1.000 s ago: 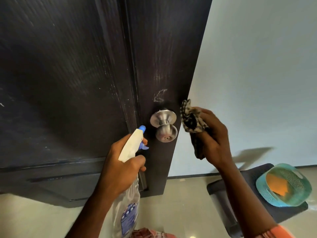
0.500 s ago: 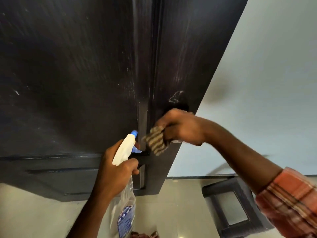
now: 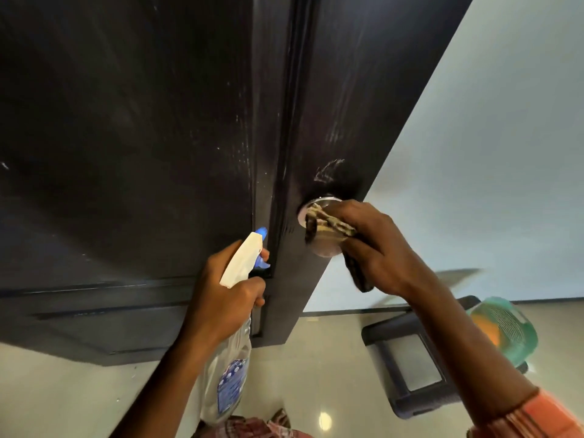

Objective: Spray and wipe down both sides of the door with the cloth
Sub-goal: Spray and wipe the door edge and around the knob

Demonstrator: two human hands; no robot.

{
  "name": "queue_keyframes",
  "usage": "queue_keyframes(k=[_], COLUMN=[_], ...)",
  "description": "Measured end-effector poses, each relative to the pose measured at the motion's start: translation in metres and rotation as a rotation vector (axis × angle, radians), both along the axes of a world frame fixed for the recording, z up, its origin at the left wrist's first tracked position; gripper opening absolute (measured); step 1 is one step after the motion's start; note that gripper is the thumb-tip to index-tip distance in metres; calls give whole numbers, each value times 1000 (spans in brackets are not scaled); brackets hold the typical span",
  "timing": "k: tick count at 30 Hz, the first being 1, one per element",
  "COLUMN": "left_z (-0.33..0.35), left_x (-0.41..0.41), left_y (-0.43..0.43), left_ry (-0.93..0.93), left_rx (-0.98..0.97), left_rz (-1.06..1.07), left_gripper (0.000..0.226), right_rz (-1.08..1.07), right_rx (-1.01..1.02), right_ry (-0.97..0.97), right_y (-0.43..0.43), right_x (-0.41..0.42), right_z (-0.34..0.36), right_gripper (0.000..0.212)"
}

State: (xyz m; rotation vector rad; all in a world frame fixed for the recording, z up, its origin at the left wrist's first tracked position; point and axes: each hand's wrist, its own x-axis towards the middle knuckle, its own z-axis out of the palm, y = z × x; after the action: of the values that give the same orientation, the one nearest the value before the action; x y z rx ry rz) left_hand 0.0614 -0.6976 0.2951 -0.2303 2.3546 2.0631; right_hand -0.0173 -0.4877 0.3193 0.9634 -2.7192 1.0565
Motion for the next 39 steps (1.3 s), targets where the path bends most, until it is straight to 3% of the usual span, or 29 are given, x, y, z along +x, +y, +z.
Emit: queue_keyframes(k=[5, 7, 9, 17, 20, 24, 28, 34, 36, 39], left_z=[-2, -4, -4, -2, -3, -5, -6, -5, -4, -10], left_x=[-6, -8, -9, -9, -9, -9, -9, -9, -9, -12], left_y=[0, -1, -4, -11, -16, -23, -33, -57, -69, -86], left_ry=[3, -5, -6, -11, -11, -3, 13, 39, 33, 49], left_rx=[24, 44, 44, -12, -45, -65, -59, -78, -60, -15], left_rz=[12, 42, 54, 10, -22, -66, -116, -225, -227, -257], left_gripper=[39, 41, 41, 38, 33, 31, 34, 39, 44, 18], right_rz=[216, 272, 288, -179, -338, -718, -954, -935, -898, -845], right_rx=[728, 845, 792, -272, -757, -1313, -1860, -2103, -2020, -1799], right_ry=[384, 458, 533, 351, 78, -159, -558, -739, -791, -748], right_y=[-37, -43, -33, -33, -47, -70, -96, -134, -158, -192], right_x=[7, 9, 5, 18, 22, 28, 30, 43, 56, 79], right_z=[6, 2, -5, -59, -66, -63, -56, -37, -29, -18], right_gripper=[39, 35, 31, 34, 34, 21, 34, 30, 31, 38])
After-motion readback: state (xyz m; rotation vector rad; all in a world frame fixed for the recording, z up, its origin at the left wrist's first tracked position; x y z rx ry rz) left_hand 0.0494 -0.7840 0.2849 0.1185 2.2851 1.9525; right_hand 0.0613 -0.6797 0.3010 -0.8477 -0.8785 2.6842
